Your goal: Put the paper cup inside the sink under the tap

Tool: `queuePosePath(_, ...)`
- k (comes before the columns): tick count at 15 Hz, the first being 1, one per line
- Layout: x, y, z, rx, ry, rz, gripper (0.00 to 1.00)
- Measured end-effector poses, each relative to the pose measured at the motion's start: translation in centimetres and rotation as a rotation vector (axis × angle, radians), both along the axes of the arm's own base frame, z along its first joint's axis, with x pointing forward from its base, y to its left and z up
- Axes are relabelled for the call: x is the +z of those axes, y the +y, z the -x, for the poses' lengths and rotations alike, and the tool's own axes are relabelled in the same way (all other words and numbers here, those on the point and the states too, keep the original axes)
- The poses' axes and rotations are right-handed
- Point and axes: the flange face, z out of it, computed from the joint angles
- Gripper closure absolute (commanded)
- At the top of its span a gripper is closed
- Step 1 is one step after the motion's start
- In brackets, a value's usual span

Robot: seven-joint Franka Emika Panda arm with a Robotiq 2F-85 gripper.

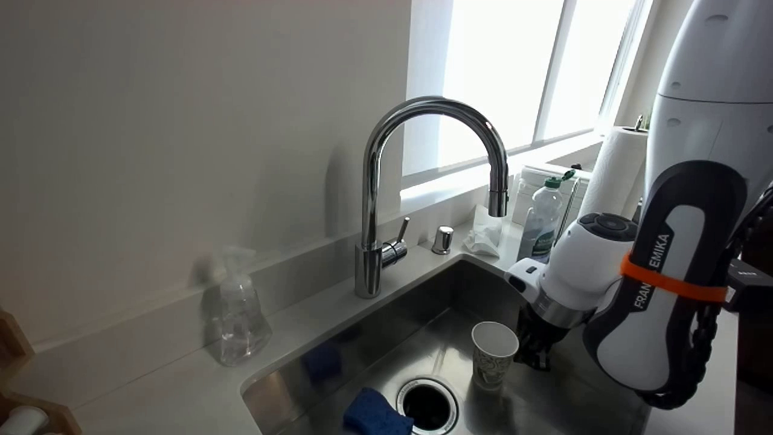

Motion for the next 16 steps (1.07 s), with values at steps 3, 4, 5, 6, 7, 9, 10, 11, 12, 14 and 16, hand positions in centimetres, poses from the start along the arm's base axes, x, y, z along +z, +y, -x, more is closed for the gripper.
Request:
queuePosePath(3, -0.1, 0.8, 0.0, 0.024, -0.002, -0.014, 1.00)
queuePosePath(4, -0.1, 1.0, 0.0, 0.030, -0.005, -0.018, 1.00)
queuePosePath(5, -0.1, 1.2, -0.1, 0.037, -0.008, -0.022, 1.00)
queuePosePath(6, -0.1, 1.3, 0.0, 0.042, -0.011, -0.025, 1.00)
queuePosePath(7, 0.0, 1.3, -0.1, 0.044, -0.013, -0.027, 1.00)
queuePosePath(9, 0.0, 1.2, -0.1, 0.045, -0.013, -0.028, 1.00)
queuePosePath(10, -0.1, 1.1, -0.1, 0.042, -0.013, -0.029, 1.00)
queuePosePath(11, -0.1, 1.0, -0.1, 0.034, -0.013, -0.030, 1.00)
queuePosePath(12, -0.1, 0.9, -0.1, 0.023, -0.015, -0.030, 1.00)
queuePosePath(14, 0.0, 0.4, -0.2, -0.013, -0.019, -0.033, 1.00)
queuePosePath(16, 0.0, -0.1, -0.2, -0.052, -0.019, -0.034, 1.00)
